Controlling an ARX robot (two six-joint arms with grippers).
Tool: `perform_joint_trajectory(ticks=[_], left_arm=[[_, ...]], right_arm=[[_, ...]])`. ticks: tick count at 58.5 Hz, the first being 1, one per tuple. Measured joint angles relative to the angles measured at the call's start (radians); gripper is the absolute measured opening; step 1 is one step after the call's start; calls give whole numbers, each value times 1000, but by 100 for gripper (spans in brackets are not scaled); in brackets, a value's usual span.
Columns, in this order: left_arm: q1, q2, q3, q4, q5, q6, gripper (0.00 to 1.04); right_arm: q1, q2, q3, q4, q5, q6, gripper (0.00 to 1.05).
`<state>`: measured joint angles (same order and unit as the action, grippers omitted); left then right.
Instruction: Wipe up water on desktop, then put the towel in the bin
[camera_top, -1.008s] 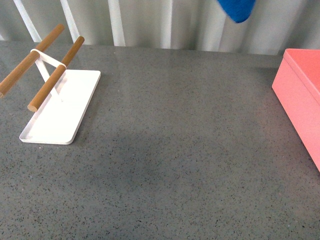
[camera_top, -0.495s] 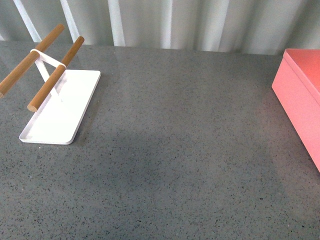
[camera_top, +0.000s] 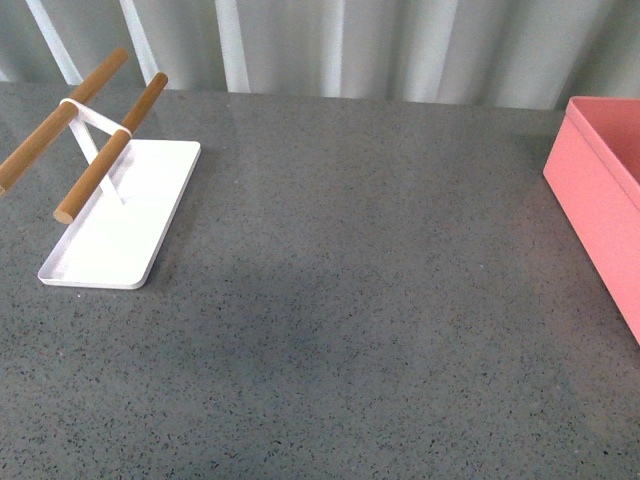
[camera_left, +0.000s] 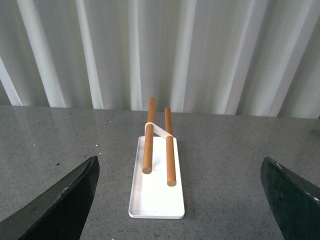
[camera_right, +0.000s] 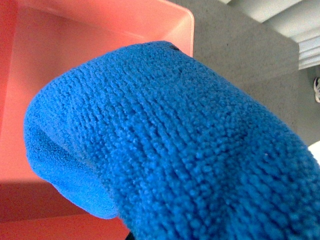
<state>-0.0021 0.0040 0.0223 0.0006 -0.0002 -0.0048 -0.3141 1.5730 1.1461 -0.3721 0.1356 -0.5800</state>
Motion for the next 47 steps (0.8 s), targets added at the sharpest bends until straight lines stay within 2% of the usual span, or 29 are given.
perform_joint_trajectory(ticks=[11, 36, 47], left_arm=[[0, 0, 0, 0, 0, 0, 98], [0, 0, 0, 0, 0, 0, 98], [0, 0, 0, 0, 0, 0, 98]], right_arm=[[-6, 43, 17, -14, -35, 1, 3], [55, 114, 107, -41, -42, 76, 4], [66, 122, 122, -58, -20, 89, 33]])
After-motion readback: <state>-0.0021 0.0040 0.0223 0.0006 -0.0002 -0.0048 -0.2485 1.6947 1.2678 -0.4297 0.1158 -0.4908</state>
